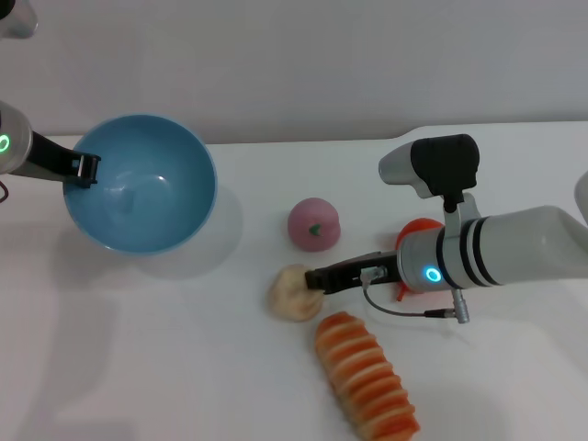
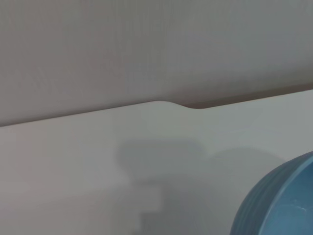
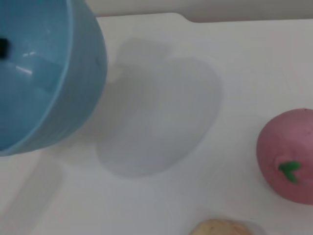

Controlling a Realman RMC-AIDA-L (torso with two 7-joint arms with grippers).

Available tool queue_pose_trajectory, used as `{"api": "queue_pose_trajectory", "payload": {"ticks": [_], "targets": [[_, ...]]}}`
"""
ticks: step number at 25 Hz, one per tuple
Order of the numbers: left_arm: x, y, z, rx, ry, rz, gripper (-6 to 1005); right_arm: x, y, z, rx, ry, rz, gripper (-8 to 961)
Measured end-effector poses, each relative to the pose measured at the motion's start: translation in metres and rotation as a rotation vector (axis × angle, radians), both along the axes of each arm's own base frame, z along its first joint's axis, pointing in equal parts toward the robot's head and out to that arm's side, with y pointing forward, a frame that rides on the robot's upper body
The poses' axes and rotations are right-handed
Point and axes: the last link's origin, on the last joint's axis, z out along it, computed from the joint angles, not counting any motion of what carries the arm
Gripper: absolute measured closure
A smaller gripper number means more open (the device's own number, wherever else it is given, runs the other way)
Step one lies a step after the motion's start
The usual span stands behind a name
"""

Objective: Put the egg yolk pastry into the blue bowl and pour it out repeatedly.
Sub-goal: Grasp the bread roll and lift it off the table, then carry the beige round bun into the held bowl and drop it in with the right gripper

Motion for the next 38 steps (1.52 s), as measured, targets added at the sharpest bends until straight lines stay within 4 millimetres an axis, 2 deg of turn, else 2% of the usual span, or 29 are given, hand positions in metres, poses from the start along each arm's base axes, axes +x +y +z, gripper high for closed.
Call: {"api": "queue_pose_trajectory", "payload": {"ticks": [5, 12, 22, 25, 26, 30, 32, 33, 38], "targets": [[-0.001, -0.001, 0.0, -0.002, 0.001, 0.002, 999, -0.005, -0.006, 0.008, -0.018, 0.085, 0.006, 955], [0.003, -0.002, -0.009, -0.044, 0.02, -0.005, 999, 0.006, -0.007, 0.039, -0.007, 0.2, 0.006, 954], [0.015, -0.007, -0.037, -0.135, 0.067, -0.005, 1000, 0.013, -0.027, 0.103, -0.006, 0.419, 0.1, 946], [0.031, -0.012, -0.053, -0.183, 0.075, 0.008, 1000, 0.012, -0.031, 0.131, 0.043, 0.493, 0.163, 940], [0.031, -0.012, -0.053, -0.183, 0.075, 0.008, 1000, 0.012, -0.031, 0.131, 0.043, 0.493, 0.163, 938], [0.061, -0.024, -0.081, -0.302, 0.073, -0.025, 1000, 0.007, -0.033, 0.141, 0.054, 0.526, 0.22, 931], [0.066, -0.026, -0.087, -0.323, 0.073, -0.034, 1000, 0.002, -0.032, 0.139, 0.051, 0.53, 0.251, 927], [0.077, -0.03, -0.097, -0.347, 0.08, -0.05, 1000, -0.004, -0.032, 0.135, 0.049, 0.534, 0.283, 926], [0.087, -0.032, -0.105, -0.348, 0.054, -0.061, 999, -0.014, -0.032, 0.125, 0.025, 0.524, 0.329, 916]]}}
